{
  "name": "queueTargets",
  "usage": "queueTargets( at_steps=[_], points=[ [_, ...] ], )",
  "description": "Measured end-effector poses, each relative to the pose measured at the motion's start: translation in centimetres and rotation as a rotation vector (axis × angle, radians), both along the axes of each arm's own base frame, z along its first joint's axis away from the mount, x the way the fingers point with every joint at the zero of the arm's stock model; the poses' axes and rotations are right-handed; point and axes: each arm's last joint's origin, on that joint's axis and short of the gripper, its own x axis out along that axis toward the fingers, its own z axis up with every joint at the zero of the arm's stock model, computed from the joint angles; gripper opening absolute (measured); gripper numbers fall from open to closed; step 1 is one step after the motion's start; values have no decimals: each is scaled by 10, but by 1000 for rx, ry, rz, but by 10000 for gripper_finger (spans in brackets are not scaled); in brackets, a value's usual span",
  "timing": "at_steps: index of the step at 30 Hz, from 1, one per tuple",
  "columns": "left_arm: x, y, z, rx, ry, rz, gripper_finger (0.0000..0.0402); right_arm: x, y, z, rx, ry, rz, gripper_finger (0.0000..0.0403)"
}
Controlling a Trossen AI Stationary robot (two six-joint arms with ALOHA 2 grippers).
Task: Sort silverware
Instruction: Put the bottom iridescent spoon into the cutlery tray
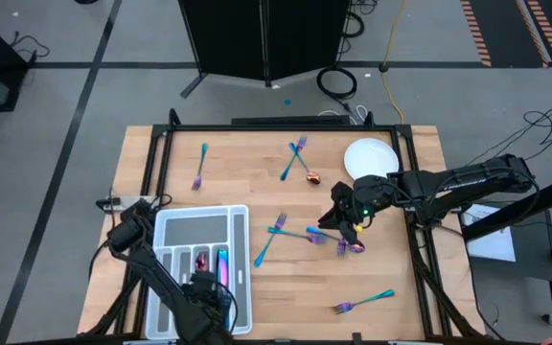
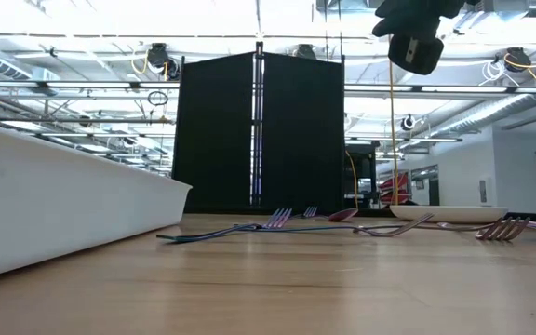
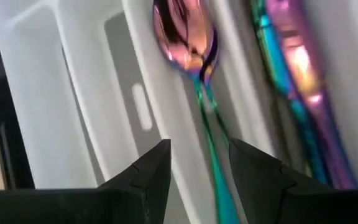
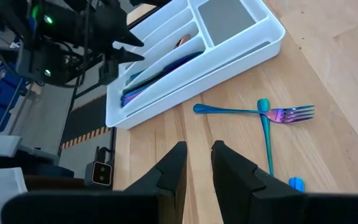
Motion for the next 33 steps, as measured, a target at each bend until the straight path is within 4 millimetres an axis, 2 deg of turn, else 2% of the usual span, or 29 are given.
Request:
queueTargets(
  at_steps=[5,11,17,22,26,29,33],
  points=[
    [0,7,21,43,-122,-163,163,0,0,0,-5,-3,-3,64],
    [7,37,69,138,-297,-471,163,1,-2,0,-40,-9,-65,64],
    [23,81,112,222,-375,-687,163,0,-2,-1,-4,15,-89,64],
    [42,131,140,260,-345,-870,164,-3,-2,-6,17,84,-106,64],
    [59,170,152,358,-310,-939,164,-9,-2,-13,37,188,-132,64],
    [69,194,155,428,-292,-902,164,-14,1,-18,54,264,-149,64],
    [77,218,154,347,-288,-887,164,-18,7,-20,46,292,-130,64]
  ],
)
